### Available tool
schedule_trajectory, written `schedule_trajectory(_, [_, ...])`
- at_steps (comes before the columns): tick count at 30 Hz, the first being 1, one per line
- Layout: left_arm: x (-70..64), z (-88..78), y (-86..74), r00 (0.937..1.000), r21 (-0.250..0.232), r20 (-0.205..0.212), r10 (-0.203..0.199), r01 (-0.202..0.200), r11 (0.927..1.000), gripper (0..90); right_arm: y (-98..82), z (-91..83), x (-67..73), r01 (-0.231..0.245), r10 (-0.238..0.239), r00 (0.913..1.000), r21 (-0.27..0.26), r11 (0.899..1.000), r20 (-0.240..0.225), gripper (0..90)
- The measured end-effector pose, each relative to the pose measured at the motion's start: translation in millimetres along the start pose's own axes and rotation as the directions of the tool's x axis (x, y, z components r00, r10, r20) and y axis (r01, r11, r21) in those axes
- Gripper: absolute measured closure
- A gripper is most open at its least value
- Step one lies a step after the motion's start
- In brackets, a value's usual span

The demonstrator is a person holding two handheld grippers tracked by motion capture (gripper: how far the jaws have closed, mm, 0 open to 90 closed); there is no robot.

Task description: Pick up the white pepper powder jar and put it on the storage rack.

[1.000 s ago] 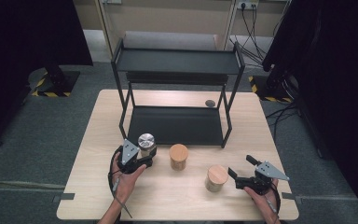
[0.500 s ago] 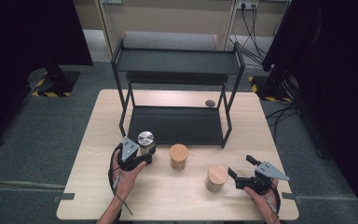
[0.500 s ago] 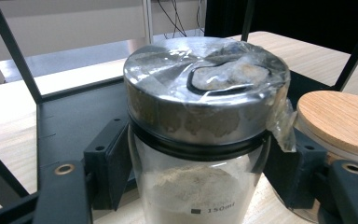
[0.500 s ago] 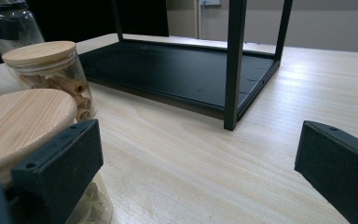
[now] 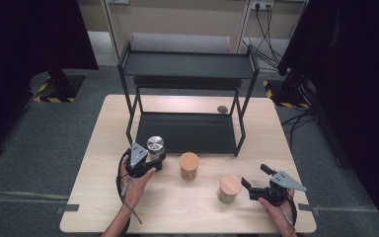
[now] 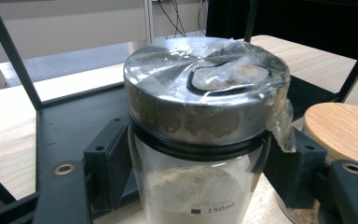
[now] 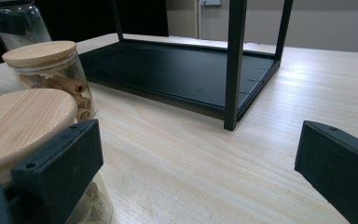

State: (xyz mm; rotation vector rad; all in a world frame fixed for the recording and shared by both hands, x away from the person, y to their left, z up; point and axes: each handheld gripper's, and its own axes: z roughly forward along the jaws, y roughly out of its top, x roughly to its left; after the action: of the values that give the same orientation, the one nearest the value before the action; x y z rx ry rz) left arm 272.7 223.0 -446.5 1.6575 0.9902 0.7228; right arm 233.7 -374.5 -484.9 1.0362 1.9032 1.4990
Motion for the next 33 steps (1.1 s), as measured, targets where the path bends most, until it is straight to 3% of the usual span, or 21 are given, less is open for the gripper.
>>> schedule_trajectory(33, [8.0,12.0,5.5,0.9996,0.002,-0.018,-0.02,0.02,0.9998,30.8,-0.1,0.0,-0.6,-0.002,0.002,1.0,-0.001,1.0,-0.002,1.2])
